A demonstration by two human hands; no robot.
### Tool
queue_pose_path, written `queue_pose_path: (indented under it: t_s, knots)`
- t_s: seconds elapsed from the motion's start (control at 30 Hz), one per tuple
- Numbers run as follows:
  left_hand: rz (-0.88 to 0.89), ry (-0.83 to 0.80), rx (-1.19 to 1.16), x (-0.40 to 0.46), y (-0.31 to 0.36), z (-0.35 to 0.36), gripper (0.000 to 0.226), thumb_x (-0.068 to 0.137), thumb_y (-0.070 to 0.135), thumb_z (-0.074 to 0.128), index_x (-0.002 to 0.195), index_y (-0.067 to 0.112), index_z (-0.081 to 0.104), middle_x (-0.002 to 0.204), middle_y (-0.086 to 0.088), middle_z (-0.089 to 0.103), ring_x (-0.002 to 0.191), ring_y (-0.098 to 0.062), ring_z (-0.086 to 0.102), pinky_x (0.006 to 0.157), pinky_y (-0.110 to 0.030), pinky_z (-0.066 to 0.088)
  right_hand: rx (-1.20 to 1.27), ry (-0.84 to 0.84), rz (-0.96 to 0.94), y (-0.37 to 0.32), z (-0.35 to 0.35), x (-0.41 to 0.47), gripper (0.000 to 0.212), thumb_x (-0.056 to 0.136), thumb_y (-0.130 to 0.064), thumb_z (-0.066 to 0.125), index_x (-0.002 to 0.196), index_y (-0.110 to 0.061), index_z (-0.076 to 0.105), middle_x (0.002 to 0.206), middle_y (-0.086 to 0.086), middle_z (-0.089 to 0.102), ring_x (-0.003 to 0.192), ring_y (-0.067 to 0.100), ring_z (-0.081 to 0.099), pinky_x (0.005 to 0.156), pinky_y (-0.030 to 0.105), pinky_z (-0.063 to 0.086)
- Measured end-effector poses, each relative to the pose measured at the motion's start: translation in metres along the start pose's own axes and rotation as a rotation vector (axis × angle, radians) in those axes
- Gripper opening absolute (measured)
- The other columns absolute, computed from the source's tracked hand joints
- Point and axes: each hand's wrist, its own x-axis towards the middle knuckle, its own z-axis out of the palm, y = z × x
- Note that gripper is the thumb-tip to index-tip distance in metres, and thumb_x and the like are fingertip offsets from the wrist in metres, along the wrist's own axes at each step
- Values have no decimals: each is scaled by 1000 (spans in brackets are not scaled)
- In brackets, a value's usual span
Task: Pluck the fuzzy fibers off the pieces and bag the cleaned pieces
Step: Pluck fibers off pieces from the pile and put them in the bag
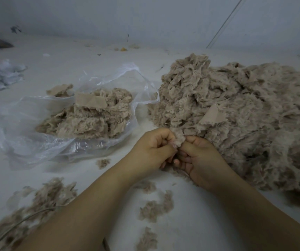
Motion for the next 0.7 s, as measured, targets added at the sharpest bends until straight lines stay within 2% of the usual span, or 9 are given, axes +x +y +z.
queue_pose_path:
  t_s: [0.07, 0.13, 0.23, 0.3, 0.37, 0.43, 0.57, 0.6, 0.7]
  knots:
    - [27, 57, 21, 0, -3, 3, 23, 93, 8, 62, 74, 15, 52, 51, 4, 56, 41, -6, 51, 41, -17, 38, -3, -3, 1, 0, 1, -1, 7, 96, 2, 53, 97, 1, 60, 64, 12, 53, 50, 11, 53, 46, 20, 49]
    - [50, 92, 78, 1, -6, 6, 24, 88, 17, 71, 78, 15, 49, 51, 1, 61, 45, -5, 59, 44, -19, 42, -9, -10, -2, 0, 0, -1, 7, 92, 1, 58, 97, 1, 63, 77, 18, 63, 59, 15, 57, 49, 20, 51]
    - [65, 141, 187, 2, -10, 7, 30, 84, 26, 76, 79, 19, 48, 51, 8, 57, 44, 2, 52, 44, -13, 37, -7, -13, -6, -1, 0, -1, 12, 90, 4, 57, 100, 1, 64, 76, 14, 69, 58, 14, 60, 49, 20, 51]
    - [70, 156, 223, 3, -10, 7, 28, 85, 31, 73, 77, 23, 48, 52, 14, 53, 45, 3, 48, 45, -12, 34, -9, -1, 5, -1, 0, -1, 10, 92, 2, 57, 98, 0, 65, 75, 15, 64, 58, 13, 58, 48, 19, 51]
    - [100, 184, 318, 3, -9, 6, 23, 88, 35, 65, 77, 23, 49, 57, 15, 53, 50, 1, 48, 47, -11, 35, -27, 16, 5, -1, 0, -1, 10, 94, 1, 57, 88, -3, 63, 62, 8, 56, 50, 9, 51, 46, 20, 50]
    - [135, 194, 450, 2, -8, 4, 21, 93, 31, 57, 77, 20, 50, 61, 11, 53, 54, -3, 50, 48, -15, 37, -47, 37, -8, 0, 0, -1, 17, 95, 2, 55, 80, -6, 55, 48, 0, 46, 41, 5, 45, 45, 20, 49]
    - [209, 186, 575, 2, -4, 0, 22, 96, 10, 50, 74, 7, 52, 62, -3, 55, 56, -15, 51, 52, -35, 42, -34, 18, -21, 0, 1, -2, 19, 97, -2, 55, 79, -7, 52, 44, -4, 43, 38, 3, 43, 45, 20, 48]
    - [231, 192, 575, 2, -3, -1, 22, 96, 8, 50, 74, 6, 54, 62, -2, 55, 56, -15, 51, 53, -34, 43, -29, 5, -16, 0, 1, -2, 18, 97, -5, 55, 80, -6, 54, 45, -5, 44, 38, 3, 44, 45, 20, 48]
    - [199, 137, 402, -2, 0, -3, 21, 97, 9, 54, 77, 7, 58, 55, 7, 58, 46, -5, 54, 47, -18, 43, 27, -22, -11, -1, -2, -1, 22, 98, -19, 55, 84, -2, 58, 47, -5, 48, 38, 3, 49, 47, 21, 48]
